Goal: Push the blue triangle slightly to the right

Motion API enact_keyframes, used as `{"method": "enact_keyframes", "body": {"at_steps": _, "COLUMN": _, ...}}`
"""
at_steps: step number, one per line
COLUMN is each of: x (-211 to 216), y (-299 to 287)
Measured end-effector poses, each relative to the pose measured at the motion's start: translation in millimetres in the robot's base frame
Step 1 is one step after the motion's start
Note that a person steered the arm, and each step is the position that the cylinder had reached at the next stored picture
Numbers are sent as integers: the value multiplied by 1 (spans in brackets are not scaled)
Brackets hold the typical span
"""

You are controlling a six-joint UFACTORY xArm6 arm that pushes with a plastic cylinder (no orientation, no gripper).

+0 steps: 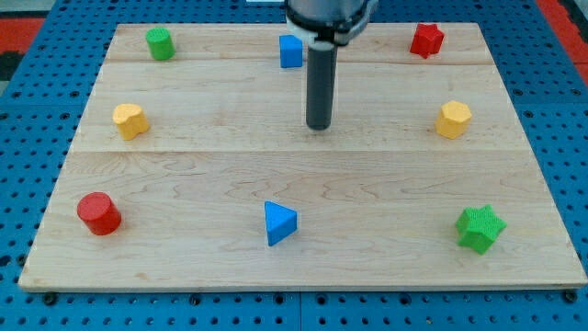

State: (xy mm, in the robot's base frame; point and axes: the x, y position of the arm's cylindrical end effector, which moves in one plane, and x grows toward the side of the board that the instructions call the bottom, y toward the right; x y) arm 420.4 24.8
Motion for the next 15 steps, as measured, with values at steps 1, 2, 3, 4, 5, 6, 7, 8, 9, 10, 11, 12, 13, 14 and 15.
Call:
{"method": "enact_keyframes", "body": {"at_steps": 1, "x": 53, "y": -9}}
{"method": "enact_keyframes", "body": {"at_steps": 2, "x": 54, "y": -9}}
{"method": "enact_keyframes", "body": {"at_steps": 3, "x": 54, "y": -31}}
{"method": "enact_keyframes", "body": {"at_steps": 4, "x": 54, "y": -83}}
{"method": "enact_keyframes", "body": {"at_steps": 5, "x": 55, "y": -83}}
{"method": "enact_keyframes", "body": {"at_steps": 6, "x": 78, "y": -87}}
{"method": "enact_keyframes", "body": {"at_steps": 7, "x": 93, "y": -91}}
{"method": "enact_keyframes", "body": {"at_steps": 8, "x": 96, "y": -91}}
{"method": "enact_keyframes", "body": {"at_steps": 9, "x": 115, "y": -91}}
{"method": "enact_keyframes", "body": {"at_steps": 10, "x": 115, "y": -91}}
{"method": "enact_keyframes", "body": {"at_steps": 11, "x": 121, "y": -79}}
{"method": "enact_keyframes", "body": {"at_steps": 12, "x": 121, "y": -79}}
{"method": "enact_keyframes", "body": {"at_steps": 13, "x": 130, "y": -79}}
{"method": "enact_keyframes", "body": {"at_steps": 14, "x": 136, "y": -79}}
{"method": "enact_keyframes", "body": {"at_steps": 15, "x": 136, "y": -72}}
